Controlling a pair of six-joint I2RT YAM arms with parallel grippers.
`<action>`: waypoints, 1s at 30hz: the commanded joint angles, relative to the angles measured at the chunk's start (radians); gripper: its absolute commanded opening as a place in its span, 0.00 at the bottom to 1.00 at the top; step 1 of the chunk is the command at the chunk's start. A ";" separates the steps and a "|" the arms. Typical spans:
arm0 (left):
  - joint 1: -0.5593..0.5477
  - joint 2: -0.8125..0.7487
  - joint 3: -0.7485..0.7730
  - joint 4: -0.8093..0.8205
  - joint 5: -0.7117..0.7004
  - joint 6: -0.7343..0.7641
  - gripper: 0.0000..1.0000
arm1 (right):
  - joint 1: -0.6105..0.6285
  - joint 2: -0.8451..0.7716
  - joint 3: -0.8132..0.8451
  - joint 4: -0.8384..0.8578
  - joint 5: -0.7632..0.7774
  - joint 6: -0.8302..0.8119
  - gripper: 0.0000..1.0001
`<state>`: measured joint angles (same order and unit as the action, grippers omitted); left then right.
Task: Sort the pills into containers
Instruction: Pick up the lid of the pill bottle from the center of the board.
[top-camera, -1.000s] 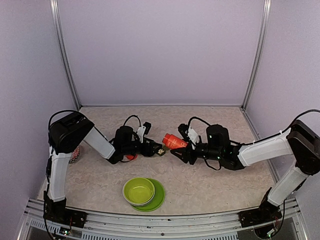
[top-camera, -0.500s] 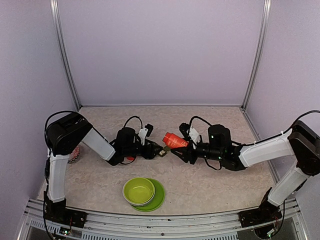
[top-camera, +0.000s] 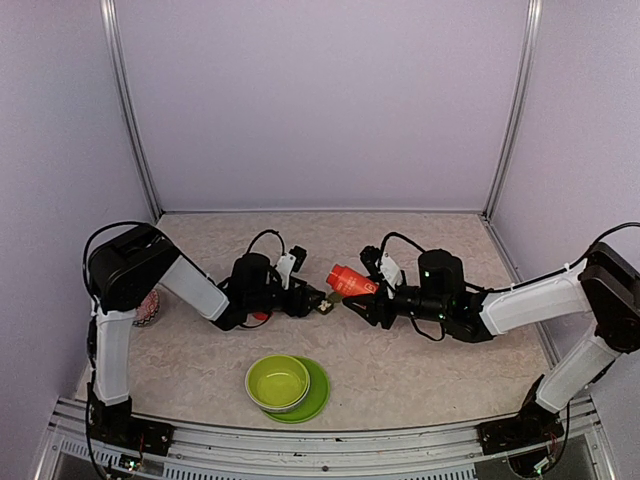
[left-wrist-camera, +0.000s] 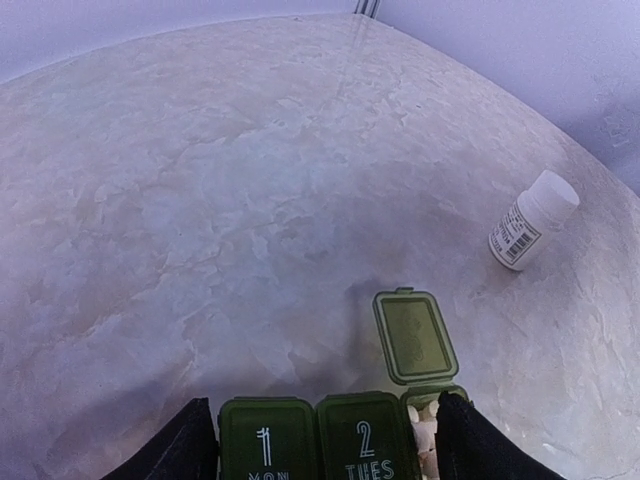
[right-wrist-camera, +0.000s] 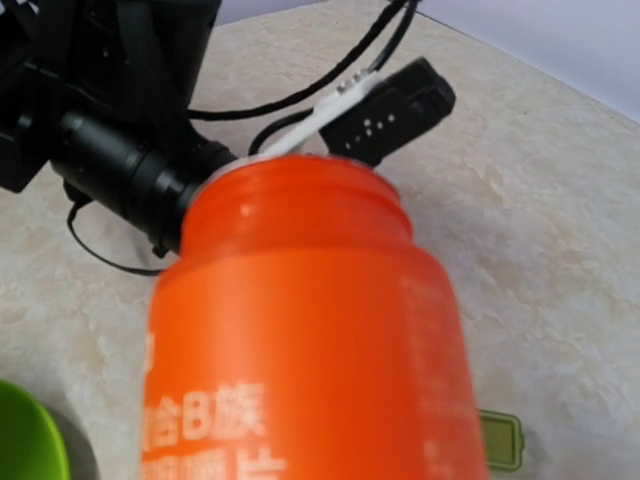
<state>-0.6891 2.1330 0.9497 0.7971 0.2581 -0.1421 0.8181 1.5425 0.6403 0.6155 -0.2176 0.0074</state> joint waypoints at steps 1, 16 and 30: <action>-0.006 -0.051 0.000 -0.003 0.011 -0.004 0.73 | -0.001 -0.029 -0.003 0.027 -0.006 -0.002 0.43; -0.004 -0.057 0.014 -0.019 0.025 -0.015 0.73 | -0.001 -0.055 -0.030 0.067 -0.033 -0.018 0.43; -0.002 -0.221 -0.005 -0.074 -0.012 -0.080 0.86 | 0.000 -0.135 -0.134 0.272 -0.113 -0.030 0.44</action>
<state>-0.6891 1.9724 0.9508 0.7647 0.2802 -0.1921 0.8181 1.4624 0.5285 0.7731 -0.3103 -0.0143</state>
